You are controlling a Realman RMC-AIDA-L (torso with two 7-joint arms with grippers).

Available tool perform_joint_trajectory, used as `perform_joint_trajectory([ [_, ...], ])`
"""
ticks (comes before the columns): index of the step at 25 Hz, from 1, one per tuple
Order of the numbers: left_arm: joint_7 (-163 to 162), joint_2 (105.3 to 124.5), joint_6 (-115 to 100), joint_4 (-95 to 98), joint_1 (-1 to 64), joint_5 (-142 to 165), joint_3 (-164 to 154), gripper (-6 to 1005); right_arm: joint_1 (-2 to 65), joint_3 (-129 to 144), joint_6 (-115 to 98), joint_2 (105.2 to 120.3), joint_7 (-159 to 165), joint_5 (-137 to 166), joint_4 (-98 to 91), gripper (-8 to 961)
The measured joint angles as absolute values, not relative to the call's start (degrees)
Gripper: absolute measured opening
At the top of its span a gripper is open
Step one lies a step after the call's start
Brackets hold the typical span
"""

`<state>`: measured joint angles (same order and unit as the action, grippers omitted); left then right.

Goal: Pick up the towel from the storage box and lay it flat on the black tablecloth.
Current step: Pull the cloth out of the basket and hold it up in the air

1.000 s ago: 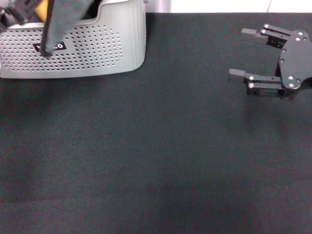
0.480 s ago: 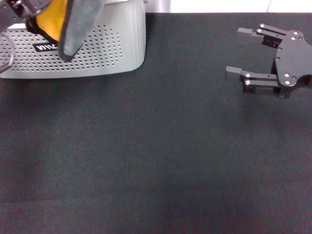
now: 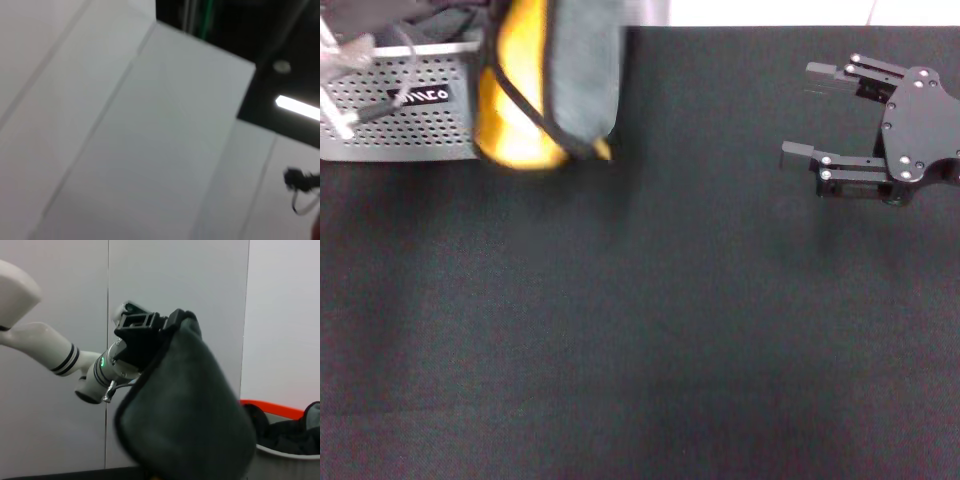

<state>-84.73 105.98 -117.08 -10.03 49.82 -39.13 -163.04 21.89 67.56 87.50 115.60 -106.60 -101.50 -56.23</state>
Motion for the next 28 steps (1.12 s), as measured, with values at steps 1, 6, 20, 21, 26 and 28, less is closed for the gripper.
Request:
perform_joint_trajectory([
  [1, -84.57, 105.95, -117.06, -10.02, 50.51, -37.49, -163.03, 2, 21.92, 67.56, 87.50, 115.58, -106.66, -101.49, -56.14, 825],
  [6, -83.35, 105.86, -117.11, -8.41, 52.83, -31.01, -163.03, 3, 22.13, 67.58, 87.48, 115.53, -107.94, -101.43, -54.74, 826],
  [20, -79.22, 104.14, -117.13, -1.05, 53.02, -23.33, -162.94, 3, 22.86, 66.13, 87.90, 115.39, -109.25, -101.46, -53.82, 825],
  [21, -78.85, 104.05, -117.13, -0.64, 53.09, -23.43, -162.93, 3, 22.67, 65.80, 88.30, 115.39, -109.25, -101.52, -53.82, 825],
  [26, -76.33, 103.79, -117.16, 1.53, 55.17, -18.52, -162.94, 3, 22.42, 65.33, 89.88, 115.40, -109.75, -101.53, -53.64, 824],
  [28, -75.45, 103.70, -117.12, 1.96, 56.15, -15.89, -162.95, 3, 22.68, 65.35, 89.89, 115.38, -110.62, -101.37, -53.71, 824],
])
